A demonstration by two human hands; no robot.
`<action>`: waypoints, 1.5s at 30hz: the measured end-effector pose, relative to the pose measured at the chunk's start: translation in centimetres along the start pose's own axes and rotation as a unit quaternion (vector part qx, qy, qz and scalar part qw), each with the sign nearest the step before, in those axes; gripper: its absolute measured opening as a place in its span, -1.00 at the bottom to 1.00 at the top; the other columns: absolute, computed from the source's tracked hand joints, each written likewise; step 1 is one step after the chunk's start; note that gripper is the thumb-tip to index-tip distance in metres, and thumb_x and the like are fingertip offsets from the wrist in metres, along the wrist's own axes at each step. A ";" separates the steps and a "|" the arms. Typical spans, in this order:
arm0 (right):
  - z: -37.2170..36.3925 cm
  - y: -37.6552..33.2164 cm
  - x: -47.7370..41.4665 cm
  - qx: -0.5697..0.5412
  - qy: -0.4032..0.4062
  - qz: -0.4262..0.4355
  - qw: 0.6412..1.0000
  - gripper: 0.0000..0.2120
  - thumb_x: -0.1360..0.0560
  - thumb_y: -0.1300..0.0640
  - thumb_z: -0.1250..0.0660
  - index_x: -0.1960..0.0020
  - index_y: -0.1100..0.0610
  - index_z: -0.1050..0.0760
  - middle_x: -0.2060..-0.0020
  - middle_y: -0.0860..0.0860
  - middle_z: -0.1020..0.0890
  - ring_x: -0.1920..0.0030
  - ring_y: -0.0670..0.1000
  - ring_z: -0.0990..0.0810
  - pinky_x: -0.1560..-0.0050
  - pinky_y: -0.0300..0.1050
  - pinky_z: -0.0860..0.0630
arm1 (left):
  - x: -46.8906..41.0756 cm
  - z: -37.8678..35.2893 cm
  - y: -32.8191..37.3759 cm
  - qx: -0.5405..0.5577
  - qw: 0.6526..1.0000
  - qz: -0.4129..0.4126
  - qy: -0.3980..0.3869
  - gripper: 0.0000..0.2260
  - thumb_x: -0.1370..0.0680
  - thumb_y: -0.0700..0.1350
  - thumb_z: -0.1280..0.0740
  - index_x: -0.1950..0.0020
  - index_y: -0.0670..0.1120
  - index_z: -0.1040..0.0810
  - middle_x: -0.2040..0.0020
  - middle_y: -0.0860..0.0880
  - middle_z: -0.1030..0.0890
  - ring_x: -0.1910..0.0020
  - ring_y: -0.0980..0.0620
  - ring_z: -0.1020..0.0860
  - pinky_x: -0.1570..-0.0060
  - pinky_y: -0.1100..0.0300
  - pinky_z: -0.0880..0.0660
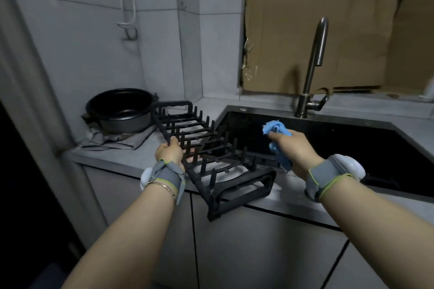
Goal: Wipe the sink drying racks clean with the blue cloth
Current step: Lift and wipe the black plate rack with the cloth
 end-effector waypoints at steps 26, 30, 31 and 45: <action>-12.8 7.0 0.8 -0.070 -0.161 -0.207 0.962 -0.72 -0.58 0.06 -0.23 0.25 0.20 -0.40 0.63 0.04 -0.49 0.67 -0.04 -0.44 0.63 -0.34 -0.35 | -5.4 0.9 1.0 0.002 0.987 -0.027 -0.159 -0.59 -0.67 0.05 0.00 -0.45 -0.09 -0.30 -0.35 0.01 -0.39 -0.30 -0.02 -0.40 -0.19 0.27 -0.35; -14.1 7.7 1.2 -0.061 -0.167 -0.205 0.963 -0.73 -0.57 0.04 -0.25 0.22 0.18 -0.39 0.49 0.10 -0.45 0.66 -0.02 -0.40 0.60 -0.32 -0.31 | -4.9 1.9 0.4 -0.068 0.982 -0.011 -0.175 -0.54 -0.65 0.07 -0.09 -0.40 -0.23 -0.34 -0.27 -0.16 -0.48 -0.30 -0.16 -0.46 0.13 0.19 -0.49; -14.3 7.8 1.2 -0.064 -0.172 -0.206 0.961 -0.74 -0.57 0.04 -0.25 0.21 0.19 -0.38 0.46 0.11 -0.43 0.65 -0.01 -0.39 0.60 -0.31 -0.30 | -5.0 2.3 0.5 -0.083 0.983 -0.012 -0.166 -0.53 -0.65 0.07 -0.10 -0.40 -0.24 -0.34 -0.24 -0.15 -0.48 -0.30 -0.17 -0.45 0.18 0.20 -0.49; -7.6 4.9 -0.8 -0.066 -0.078 -0.092 0.991 -0.81 -0.59 0.11 -0.18 0.13 0.22 -0.33 0.49 0.17 -0.40 0.66 0.02 -0.32 0.63 -0.31 -0.24 | -0.9 -2.2 4.3 -0.367 0.908 -0.160 -0.123 -0.44 -0.56 0.08 -0.25 -0.44 -0.21 -0.26 -0.42 -0.23 -0.32 -0.39 -0.20 -0.32 -0.32 0.07 -0.30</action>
Point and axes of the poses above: each hand's wrist, its own x-axis away from the middle knuckle, its own z-axis out of the back of the hand, y = z × x, the point moved 9 cm from there along -x, towards the middle knuckle
